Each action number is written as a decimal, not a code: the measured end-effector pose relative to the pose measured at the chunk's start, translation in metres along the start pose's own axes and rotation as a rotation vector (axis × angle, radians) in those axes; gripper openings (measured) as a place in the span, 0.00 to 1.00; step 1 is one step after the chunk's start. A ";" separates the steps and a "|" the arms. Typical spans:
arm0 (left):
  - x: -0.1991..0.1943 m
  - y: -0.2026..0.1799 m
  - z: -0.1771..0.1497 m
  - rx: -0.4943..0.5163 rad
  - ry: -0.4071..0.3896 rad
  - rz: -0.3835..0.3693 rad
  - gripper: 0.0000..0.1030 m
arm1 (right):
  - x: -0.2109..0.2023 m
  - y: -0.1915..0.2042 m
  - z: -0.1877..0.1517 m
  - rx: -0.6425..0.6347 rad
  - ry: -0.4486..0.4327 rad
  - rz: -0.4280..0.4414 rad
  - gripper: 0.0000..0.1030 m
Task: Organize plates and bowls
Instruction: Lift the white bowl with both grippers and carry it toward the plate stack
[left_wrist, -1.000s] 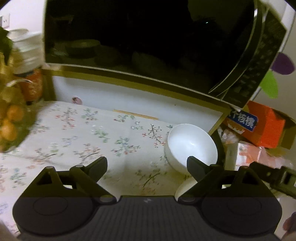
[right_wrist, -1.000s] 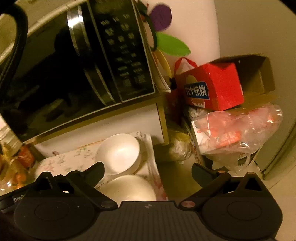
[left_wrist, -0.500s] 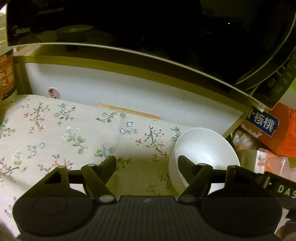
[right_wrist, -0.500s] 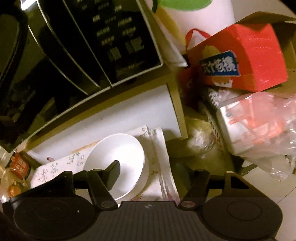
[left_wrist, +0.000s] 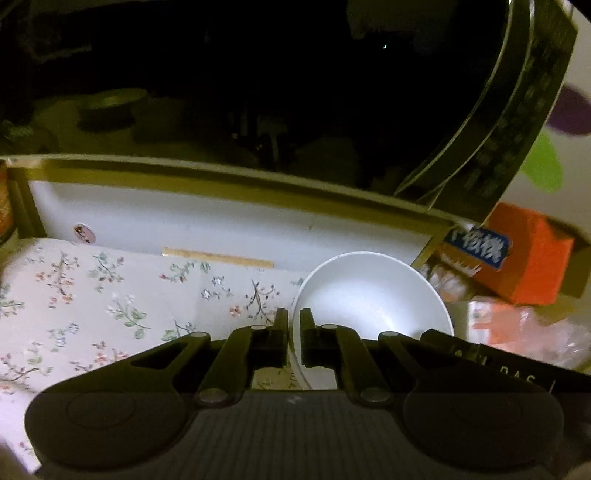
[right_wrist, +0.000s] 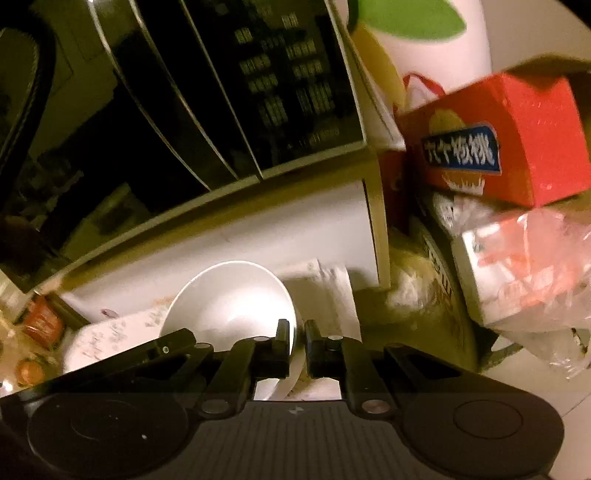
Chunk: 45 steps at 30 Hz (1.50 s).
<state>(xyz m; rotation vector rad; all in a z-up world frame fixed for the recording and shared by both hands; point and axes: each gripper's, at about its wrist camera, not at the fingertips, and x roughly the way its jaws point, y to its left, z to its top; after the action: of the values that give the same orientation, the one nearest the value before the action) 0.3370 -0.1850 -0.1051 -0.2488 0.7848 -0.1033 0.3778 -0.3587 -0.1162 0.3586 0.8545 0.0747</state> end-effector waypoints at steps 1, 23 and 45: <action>-0.008 0.002 0.001 -0.008 -0.005 -0.008 0.05 | -0.006 0.002 0.000 0.000 -0.006 0.005 0.06; -0.234 0.023 -0.058 0.013 -0.090 -0.094 0.05 | -0.233 0.078 -0.065 -0.125 -0.085 0.132 0.10; -0.207 0.085 -0.176 0.056 0.192 0.014 0.06 | -0.178 0.108 -0.215 -0.228 0.373 0.035 0.10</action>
<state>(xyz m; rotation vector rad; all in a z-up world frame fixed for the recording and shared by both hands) 0.0659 -0.0974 -0.1046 -0.1820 0.9730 -0.1375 0.1085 -0.2347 -0.0798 0.1452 1.1955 0.2762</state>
